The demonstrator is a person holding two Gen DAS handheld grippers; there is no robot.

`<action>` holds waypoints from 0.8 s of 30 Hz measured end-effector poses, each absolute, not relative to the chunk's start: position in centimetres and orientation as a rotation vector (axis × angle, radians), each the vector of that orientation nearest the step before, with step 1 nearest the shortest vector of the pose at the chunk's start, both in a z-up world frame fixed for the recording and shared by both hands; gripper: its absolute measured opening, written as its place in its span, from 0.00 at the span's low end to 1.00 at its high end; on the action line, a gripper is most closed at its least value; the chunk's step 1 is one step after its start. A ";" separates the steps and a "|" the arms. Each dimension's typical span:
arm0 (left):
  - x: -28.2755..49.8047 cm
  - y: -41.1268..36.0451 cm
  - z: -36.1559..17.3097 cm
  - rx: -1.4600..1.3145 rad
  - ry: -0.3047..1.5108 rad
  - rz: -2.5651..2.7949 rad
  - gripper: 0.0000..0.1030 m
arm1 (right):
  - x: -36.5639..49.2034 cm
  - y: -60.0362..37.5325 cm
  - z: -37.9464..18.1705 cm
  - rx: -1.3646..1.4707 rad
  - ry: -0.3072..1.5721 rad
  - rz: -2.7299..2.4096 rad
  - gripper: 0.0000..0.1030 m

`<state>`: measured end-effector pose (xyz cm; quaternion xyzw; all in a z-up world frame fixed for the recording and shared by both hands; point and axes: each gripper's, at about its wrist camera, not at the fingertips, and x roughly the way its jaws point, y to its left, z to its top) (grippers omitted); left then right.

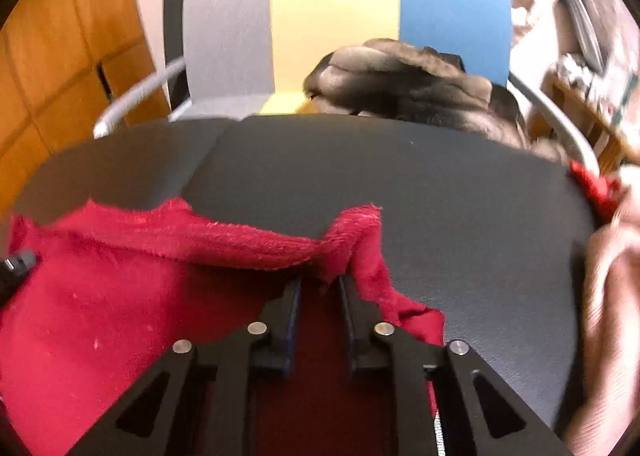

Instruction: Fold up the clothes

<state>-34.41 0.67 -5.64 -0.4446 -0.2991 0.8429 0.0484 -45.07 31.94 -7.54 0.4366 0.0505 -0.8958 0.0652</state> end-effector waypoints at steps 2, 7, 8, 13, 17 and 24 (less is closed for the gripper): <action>-35.2 0.0 -5.3 -1.393 -0.895 2.596 0.26 | -44.9 30.5 -6.4 1.252 0.295 -2.712 0.56; -36.6 -3.6 -6.0 -1.440 -0.865 2.650 0.25 | -46.8 30.2 -6.5 1.352 0.449 -2.689 0.66; -36.7 -3.8 -6.3 -1.420 -0.864 2.648 0.25 | -47.7 31.2 -7.4 1.434 0.351 -2.663 0.66; -36.3 -4.8 -6.1 -1.381 -0.968 2.622 0.21 | -48.5 37.1 -8.4 1.435 -0.206 -2.652 0.71; -34.6 -4.6 -4.4 -1.338 -0.999 2.667 0.26 | -45.7 38.4 -5.3 1.330 -0.172 -2.733 0.65; -28.3 -0.7 -3.9 -1.230 -0.787 2.690 0.27 | -35.8 41.8 -3.1 1.282 -0.303 -2.633 0.76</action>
